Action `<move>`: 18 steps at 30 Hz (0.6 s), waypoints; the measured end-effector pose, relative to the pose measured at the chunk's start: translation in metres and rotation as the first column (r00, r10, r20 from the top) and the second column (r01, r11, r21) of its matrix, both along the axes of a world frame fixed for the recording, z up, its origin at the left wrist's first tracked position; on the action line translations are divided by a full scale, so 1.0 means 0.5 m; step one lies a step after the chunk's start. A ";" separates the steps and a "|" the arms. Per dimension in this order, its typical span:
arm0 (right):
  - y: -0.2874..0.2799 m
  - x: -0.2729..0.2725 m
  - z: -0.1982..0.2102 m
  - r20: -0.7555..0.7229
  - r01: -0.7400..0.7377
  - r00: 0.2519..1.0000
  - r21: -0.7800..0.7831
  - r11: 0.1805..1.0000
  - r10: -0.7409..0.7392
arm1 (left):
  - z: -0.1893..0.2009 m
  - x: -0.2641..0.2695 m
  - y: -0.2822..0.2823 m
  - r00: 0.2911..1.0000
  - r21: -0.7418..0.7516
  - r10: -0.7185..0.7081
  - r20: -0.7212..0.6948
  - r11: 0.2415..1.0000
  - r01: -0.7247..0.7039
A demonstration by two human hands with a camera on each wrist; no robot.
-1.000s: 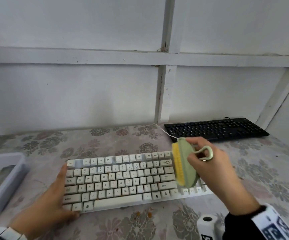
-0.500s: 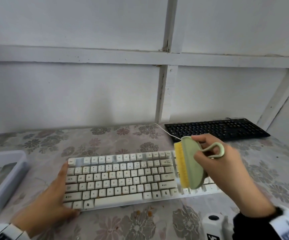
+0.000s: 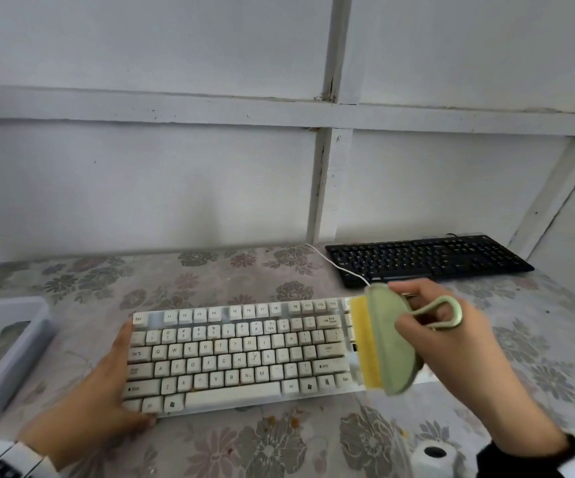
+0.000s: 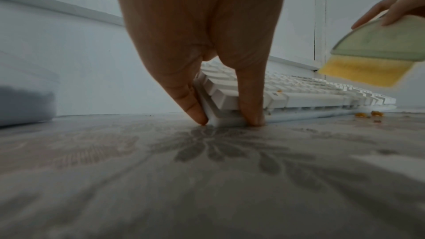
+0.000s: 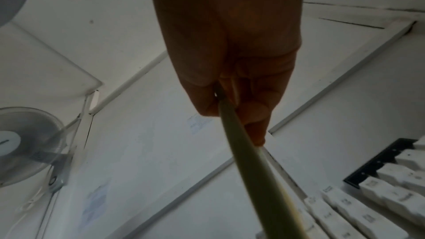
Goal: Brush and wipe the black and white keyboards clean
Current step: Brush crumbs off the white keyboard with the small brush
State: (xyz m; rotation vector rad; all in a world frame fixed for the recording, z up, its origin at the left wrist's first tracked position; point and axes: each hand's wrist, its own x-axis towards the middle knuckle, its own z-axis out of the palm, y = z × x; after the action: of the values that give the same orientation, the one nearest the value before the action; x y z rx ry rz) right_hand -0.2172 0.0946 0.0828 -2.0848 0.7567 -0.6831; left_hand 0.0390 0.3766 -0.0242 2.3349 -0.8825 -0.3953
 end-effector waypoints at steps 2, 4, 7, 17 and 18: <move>-0.004 0.017 -0.001 0.045 0.003 0.999 -0.040 0.999 -0.001 | 0.002 0.001 0.001 1.000 -0.042 -0.007 -0.011 0.999 0.007; -0.002 0.029 -0.011 0.030 -0.020 0.999 -0.059 0.998 0.022 | 0.002 0.000 0.002 1.000 -0.050 -0.008 -0.013 0.999 0.007; 0.009 0.022 -0.041 -0.064 -0.065 0.996 -0.054 0.996 0.062 | 0.004 -0.003 0.000 1.000 -0.023 -0.008 -0.003 1.000 0.008; 0.029 -0.002 0.005 -0.004 -0.043 0.999 0.013 0.999 0.043 | 0.003 -0.002 0.000 1.000 0.002 -0.010 -0.021 1.000 0.010; 0.030 0.009 0.010 0.018 -0.031 0.999 -0.002 1.000 0.031 | 0.002 -0.001 0.000 1.000 0.002 -0.011 -0.020 1.000 0.011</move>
State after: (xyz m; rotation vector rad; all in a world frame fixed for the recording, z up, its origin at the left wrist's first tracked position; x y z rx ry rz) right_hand -0.2127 0.1094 0.0878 -2.0846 0.7123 -0.6851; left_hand 0.0384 0.3767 -0.0233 2.3249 -0.8861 -0.4235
